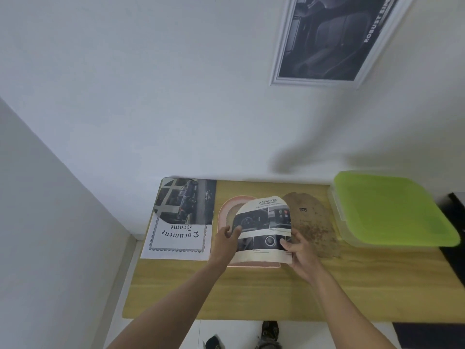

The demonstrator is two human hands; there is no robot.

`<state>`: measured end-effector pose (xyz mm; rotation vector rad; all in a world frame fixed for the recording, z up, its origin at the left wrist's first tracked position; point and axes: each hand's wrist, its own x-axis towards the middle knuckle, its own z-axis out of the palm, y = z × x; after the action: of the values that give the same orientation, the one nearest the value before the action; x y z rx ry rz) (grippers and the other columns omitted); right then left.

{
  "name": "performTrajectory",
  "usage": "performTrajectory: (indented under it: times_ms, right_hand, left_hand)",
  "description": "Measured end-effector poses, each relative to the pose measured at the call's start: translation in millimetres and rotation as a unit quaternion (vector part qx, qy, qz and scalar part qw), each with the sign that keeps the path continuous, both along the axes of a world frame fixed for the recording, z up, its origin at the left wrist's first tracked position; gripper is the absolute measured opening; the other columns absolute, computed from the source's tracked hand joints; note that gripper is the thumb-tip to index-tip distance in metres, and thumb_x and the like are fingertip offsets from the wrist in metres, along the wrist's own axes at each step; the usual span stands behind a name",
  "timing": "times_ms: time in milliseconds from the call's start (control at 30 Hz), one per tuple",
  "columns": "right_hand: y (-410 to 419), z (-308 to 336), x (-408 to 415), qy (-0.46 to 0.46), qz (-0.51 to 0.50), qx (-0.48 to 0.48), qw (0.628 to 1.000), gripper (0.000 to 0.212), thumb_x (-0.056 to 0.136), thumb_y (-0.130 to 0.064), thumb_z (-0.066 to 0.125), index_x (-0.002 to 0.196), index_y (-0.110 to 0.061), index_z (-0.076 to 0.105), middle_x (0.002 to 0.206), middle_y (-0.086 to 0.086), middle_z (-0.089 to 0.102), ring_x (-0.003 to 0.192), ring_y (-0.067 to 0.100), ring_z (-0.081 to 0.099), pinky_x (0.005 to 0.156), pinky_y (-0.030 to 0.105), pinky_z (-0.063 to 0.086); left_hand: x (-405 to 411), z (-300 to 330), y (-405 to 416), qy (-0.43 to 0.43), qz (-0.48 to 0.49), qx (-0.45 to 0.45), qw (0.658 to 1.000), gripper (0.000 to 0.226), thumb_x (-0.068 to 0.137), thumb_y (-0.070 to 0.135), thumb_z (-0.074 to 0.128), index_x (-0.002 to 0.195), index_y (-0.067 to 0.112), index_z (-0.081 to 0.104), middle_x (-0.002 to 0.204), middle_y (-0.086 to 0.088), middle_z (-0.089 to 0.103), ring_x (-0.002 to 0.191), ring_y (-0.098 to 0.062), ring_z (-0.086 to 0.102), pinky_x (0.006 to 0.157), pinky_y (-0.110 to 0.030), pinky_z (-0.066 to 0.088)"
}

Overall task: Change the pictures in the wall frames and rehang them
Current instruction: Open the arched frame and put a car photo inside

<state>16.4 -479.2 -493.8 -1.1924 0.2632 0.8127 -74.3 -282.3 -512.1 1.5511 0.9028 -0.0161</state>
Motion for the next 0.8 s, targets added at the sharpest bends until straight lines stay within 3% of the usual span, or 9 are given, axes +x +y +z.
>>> performTrajectory:
  times_ms: [100, 167, 233, 300, 367, 433, 533, 800]
  right_hand:
    - [-23, 0, -2, -0.011, 0.0, -0.027, 1.0, 0.039, 0.086, 0.012, 0.058, 0.118, -0.01, 0.056, 0.106, 0.022, 0.071, 0.09, 0.039, 0.071, 0.065, 0.047, 0.061]
    - [-42, 1, -3, -0.026, 0.01, -0.075, 0.997, 0.036, 0.085, 0.01, 0.057, 0.116, -0.01, 0.057, 0.106, 0.022, 0.072, 0.087, 0.037, 0.072, 0.066, 0.044, 0.059]
    - [-62, 4, -4, -0.056, 0.034, -0.163, 0.984, 0.026, 0.088, 0.001, 0.057, 0.11, -0.01, 0.062, 0.103, 0.019, 0.073, 0.084, 0.031, 0.072, 0.068, 0.037, 0.056]
    - [-84, 0, -2, -0.096, 0.059, -0.26, 0.959, 0.014, 0.091, -0.014, 0.058, 0.099, -0.012, 0.069, 0.094, 0.011, 0.077, 0.079, 0.024, 0.073, 0.067, 0.032, 0.054]
    - [-108, -8, 5, -0.126, 0.071, -0.326, 0.934, 0.012, 0.089, -0.022, 0.062, 0.089, -0.014, 0.072, 0.088, 0.007, 0.078, 0.077, 0.022, 0.073, 0.072, 0.037, 0.055]
    - [-135, -14, 13, -0.14, 0.076, -0.351, 0.923, 0.008, 0.086, -0.017, 0.066, 0.093, -0.016, 0.07, 0.087, 0.003, 0.077, 0.076, 0.022, 0.074, 0.075, 0.042, 0.057]
    - [-180, -17, 25, -0.147, 0.078, -0.368, 0.915, 0.022, 0.086, -0.008, 0.068, 0.104, -0.019, 0.065, 0.092, 0.001, 0.076, 0.075, 0.021, 0.074, 0.065, 0.033, 0.057]
    - [-296, -17, 55, -0.164, 0.115, -0.431, 0.88, 0.029, 0.086, -0.009, 0.069, 0.11, -0.021, 0.058, 0.098, -0.001, 0.07, 0.079, 0.014, 0.071, 0.058, 0.026, 0.05]
  left_hand:
    - [5, -2, -7, -0.013, 0.039, -0.111, 0.993, 0.048, 0.086, 0.03, 0.068, 0.127, 0.008, 0.058, 0.11, -0.012, 0.069, 0.09, -0.025, 0.07, 0.076, -0.034, 0.057]
    - [5, 5, -17, -0.027, 0.033, -0.116, 0.992, 0.026, 0.088, 0.011, 0.066, 0.115, 0.012, 0.063, 0.099, -0.011, 0.071, 0.08, -0.024, 0.072, 0.067, -0.032, 0.058]
    - [4, 12, -30, -0.036, 0.015, -0.106, 0.994, 0.022, 0.09, 0.004, 0.064, 0.109, 0.012, 0.063, 0.096, -0.009, 0.071, 0.078, -0.021, 0.072, 0.063, -0.029, 0.058]
    - [6, 13, -47, -0.035, -0.023, -0.091, 0.995, 0.021, 0.089, 0.003, 0.064, 0.109, 0.007, 0.063, 0.097, -0.011, 0.07, 0.08, -0.022, 0.072, 0.064, -0.029, 0.059]
    - [10, 10, -69, -0.018, -0.066, -0.058, 0.996, 0.02, 0.085, 0.001, 0.066, 0.105, 0.005, 0.064, 0.094, -0.011, 0.071, 0.082, -0.023, 0.072, 0.071, -0.035, 0.061]
    - [19, 6, -94, -0.001, -0.09, -0.033, 0.995, 0.014, 0.082, 0.002, 0.069, 0.094, 0.008, 0.065, 0.091, -0.01, 0.072, 0.082, -0.023, 0.072, 0.076, -0.041, 0.061]
    - [36, 4, -137, 0.032, -0.132, -0.009, 0.991, 0.013, 0.079, 0.005, 0.071, 0.086, 0.012, 0.062, 0.09, -0.01, 0.072, 0.083, -0.026, 0.071, 0.075, -0.045, 0.061]
    - [79, -3, -256, 0.081, -0.184, 0.017, 0.98, 0.021, 0.076, -0.003, 0.069, 0.07, 0.017, 0.064, 0.088, -0.013, 0.072, 0.078, -0.028, 0.073, 0.066, -0.046, 0.062]
